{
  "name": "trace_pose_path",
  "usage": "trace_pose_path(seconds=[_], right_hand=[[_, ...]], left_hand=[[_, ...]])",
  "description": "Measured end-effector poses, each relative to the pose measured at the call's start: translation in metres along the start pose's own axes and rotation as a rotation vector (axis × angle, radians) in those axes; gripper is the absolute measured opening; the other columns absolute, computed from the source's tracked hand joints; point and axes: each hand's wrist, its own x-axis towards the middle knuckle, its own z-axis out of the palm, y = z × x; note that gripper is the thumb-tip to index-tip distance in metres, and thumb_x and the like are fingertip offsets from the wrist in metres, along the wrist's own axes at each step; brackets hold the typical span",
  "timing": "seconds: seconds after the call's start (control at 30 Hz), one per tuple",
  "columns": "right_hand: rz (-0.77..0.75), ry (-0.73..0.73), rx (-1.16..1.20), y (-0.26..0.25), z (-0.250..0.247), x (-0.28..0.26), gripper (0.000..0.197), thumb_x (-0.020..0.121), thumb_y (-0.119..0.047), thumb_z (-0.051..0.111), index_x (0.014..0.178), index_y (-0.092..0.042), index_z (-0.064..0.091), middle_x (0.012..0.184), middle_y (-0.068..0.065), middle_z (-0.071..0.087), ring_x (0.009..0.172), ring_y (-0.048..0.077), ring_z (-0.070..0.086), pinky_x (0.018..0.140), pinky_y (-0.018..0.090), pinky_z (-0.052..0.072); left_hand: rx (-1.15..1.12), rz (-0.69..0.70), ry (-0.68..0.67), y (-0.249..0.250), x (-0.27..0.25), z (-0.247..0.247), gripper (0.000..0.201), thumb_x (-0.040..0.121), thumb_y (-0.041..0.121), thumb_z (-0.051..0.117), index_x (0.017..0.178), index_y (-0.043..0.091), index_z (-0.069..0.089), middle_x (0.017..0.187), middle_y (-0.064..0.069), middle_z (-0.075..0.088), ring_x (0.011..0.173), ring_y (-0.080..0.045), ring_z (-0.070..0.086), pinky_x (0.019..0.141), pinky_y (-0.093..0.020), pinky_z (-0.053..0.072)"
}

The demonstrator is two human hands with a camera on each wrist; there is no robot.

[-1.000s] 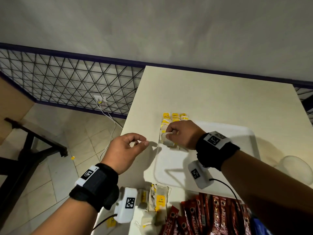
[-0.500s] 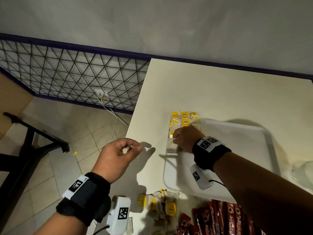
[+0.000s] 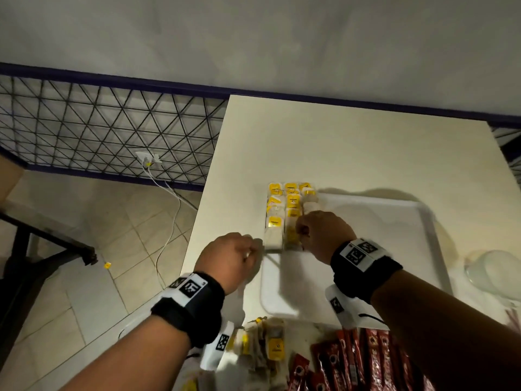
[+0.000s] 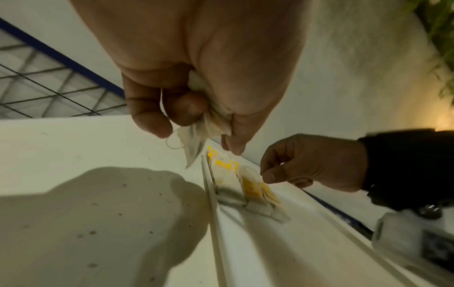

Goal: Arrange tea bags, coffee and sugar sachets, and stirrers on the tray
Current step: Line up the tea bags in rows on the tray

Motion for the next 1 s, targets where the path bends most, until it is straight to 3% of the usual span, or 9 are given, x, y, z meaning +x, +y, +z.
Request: trace_pose_path(seconds=[0.13, 0.27, 0.4, 0.5, 0.7, 0.77, 0.87, 0.93, 1.0], right_hand=[[-0.022, -0.045, -0.055, 0.01, 0.006, -0.006, 0.017, 0.09, -0.031, 0.054, 0.1, -0.027, 0.067, 0.11, -0.001, 0.061, 0.101, 0.025, 0.059, 0.072, 0.027, 0.041], [-0.032, -0.057, -0.019, 0.018, 0.013, -0.004, 0.012, 0.089, -0.031, 0.055, 0.096, -0.03, 0.065, 0.11, -0.005, 0.057, 0.1, 0.022, 0.058, 0.072, 0.025, 0.037], [-0.074, -0.05, -0.001, 0.022, 0.018, 0.0, 0.016, 0.092, -0.031, 0.052, 0.099, -0.031, 0.066, 0.108, -0.004, 0.057, 0.101, 0.022, 0.058, 0.073, 0.026, 0.039], [-0.091, -0.068, 0.005, 0.023, 0.024, 0.004, 0.018, 0.093, -0.032, 0.05, 0.101, -0.034, 0.065, 0.112, -0.006, 0.056, 0.105, 0.021, 0.057, 0.08, 0.027, 0.041], [-0.144, -0.083, 0.027, 0.024, 0.027, 0.004, 0.018, 0.094, -0.028, 0.049, 0.097, -0.029, 0.067, 0.107, -0.004, 0.056, 0.1, 0.023, 0.058, 0.073, 0.027, 0.041], [-0.14, -0.067, 0.098, 0.024, 0.021, 0.002, 0.016, 0.091, -0.028, 0.051, 0.097, -0.029, 0.066, 0.099, -0.007, 0.053, 0.099, 0.023, 0.058, 0.073, 0.026, 0.037], [-0.208, 0.024, 0.181, 0.022, 0.007, -0.006, 0.015, 0.091, -0.031, 0.054, 0.097, -0.024, 0.065, 0.091, -0.004, 0.052, 0.092, 0.024, 0.058, 0.072, 0.03, 0.042], [-0.252, 0.104, 0.25, 0.018, -0.005, -0.014, 0.017, 0.091, -0.032, 0.055, 0.099, -0.022, 0.066, 0.091, -0.002, 0.058, 0.09, 0.023, 0.057, 0.076, 0.033, 0.045], [-0.286, 0.165, 0.308, 0.014, -0.013, -0.021, 0.019, 0.089, -0.034, 0.056, 0.099, -0.023, 0.067, 0.09, -0.003, 0.061, 0.089, 0.021, 0.057, 0.079, 0.036, 0.047]], left_hand=[[0.127, 0.034, -0.216, 0.02, 0.029, 0.011, 0.019, 0.092, 0.033, 0.052, 0.103, 0.025, 0.065, 0.092, 0.002, 0.053, 0.098, -0.023, 0.057, 0.071, -0.026, 0.04], [0.249, 0.039, -0.267, 0.026, 0.043, 0.023, 0.025, 0.093, 0.036, 0.049, 0.114, 0.03, 0.06, 0.112, 0.0, 0.057, 0.105, -0.026, 0.058, 0.079, -0.027, 0.045], [0.35, 0.027, -0.278, 0.026, 0.05, 0.029, 0.032, 0.095, 0.03, 0.044, 0.123, 0.038, 0.058, 0.113, -0.004, 0.057, 0.102, -0.03, 0.06, 0.079, -0.033, 0.049], [0.413, 0.035, -0.294, 0.024, 0.054, 0.035, 0.028, 0.094, 0.028, 0.047, 0.117, 0.037, 0.06, 0.109, -0.003, 0.056, 0.098, -0.03, 0.06, 0.074, -0.032, 0.046], [0.443, 0.039, -0.255, 0.02, 0.055, 0.038, 0.021, 0.093, 0.029, 0.051, 0.109, 0.036, 0.062, 0.101, 0.001, 0.055, 0.093, -0.027, 0.06, 0.067, -0.029, 0.041], [0.274, -0.007, -0.201, 0.025, 0.052, 0.03, 0.016, 0.092, 0.028, 0.054, 0.1, 0.03, 0.068, 0.091, 0.003, 0.054, 0.089, -0.022, 0.06, 0.068, -0.027, 0.042], [-0.345, -0.207, 0.014, 0.039, 0.042, 0.016, 0.011, 0.089, 0.012, 0.062, 0.086, 0.015, 0.072, 0.077, 0.009, 0.064, 0.067, -0.002, 0.059, 0.063, -0.016, 0.043], [-0.907, -0.403, 0.105, 0.05, 0.031, 0.007, 0.015, 0.091, 0.003, 0.058, 0.082, 0.009, 0.068, 0.071, 0.001, 0.066, 0.051, -0.008, 0.055, 0.054, -0.021, 0.046], [-1.444, -0.537, 0.132, 0.062, 0.021, -0.001, 0.018, 0.095, 0.005, 0.048, 0.086, 0.005, 0.064, 0.072, -0.007, 0.067, 0.047, -0.015, 0.055, 0.048, -0.026, 0.051]])
